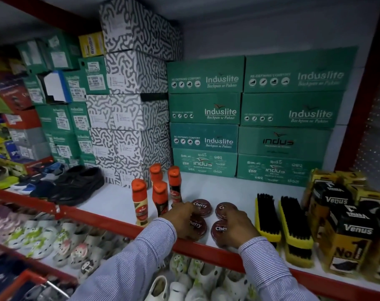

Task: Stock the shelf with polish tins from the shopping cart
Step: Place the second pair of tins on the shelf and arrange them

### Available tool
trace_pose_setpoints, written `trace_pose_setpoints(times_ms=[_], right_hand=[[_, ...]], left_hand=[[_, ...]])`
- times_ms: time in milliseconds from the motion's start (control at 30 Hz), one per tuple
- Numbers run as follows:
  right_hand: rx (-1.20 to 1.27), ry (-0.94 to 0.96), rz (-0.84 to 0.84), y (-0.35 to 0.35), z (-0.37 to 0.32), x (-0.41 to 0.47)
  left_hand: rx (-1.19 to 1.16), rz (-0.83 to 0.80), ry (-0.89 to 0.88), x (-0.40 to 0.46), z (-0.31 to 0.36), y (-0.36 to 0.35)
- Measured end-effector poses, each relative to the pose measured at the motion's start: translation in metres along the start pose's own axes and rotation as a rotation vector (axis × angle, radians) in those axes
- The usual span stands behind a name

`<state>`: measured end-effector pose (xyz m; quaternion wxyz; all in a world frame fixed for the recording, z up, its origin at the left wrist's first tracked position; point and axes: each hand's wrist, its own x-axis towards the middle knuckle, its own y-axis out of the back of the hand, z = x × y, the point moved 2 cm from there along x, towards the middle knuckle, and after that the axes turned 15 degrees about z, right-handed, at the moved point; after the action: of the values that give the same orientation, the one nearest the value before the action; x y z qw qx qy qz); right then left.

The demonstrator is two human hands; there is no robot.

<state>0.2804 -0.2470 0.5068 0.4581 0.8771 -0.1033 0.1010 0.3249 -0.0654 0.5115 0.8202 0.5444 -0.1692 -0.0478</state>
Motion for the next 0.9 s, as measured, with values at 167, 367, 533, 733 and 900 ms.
trace_pose_setpoints(times_ms=[167,367,533,733,900], right_hand=[[-0.026,-0.039,0.107,0.005,-0.003,0.028],[-0.024,-0.118,0.106,-0.009,-0.002,0.050],[-0.023,-0.095,0.108,-0.013,0.003,0.055],[-0.002,-0.050,0.136,-0.016,0.004,0.055],[-0.006,-0.031,0.141,-0.014,0.002,0.051]], left_hand=[[-0.062,0.120,-0.050,0.008,0.017,0.017],[-0.081,0.167,-0.056,0.026,0.015,-0.002],[-0.144,0.184,-0.051,0.031,0.011,-0.007],[-0.189,0.212,-0.049,0.035,0.008,-0.010],[-0.193,0.213,-0.076,0.030,0.011,-0.007]])
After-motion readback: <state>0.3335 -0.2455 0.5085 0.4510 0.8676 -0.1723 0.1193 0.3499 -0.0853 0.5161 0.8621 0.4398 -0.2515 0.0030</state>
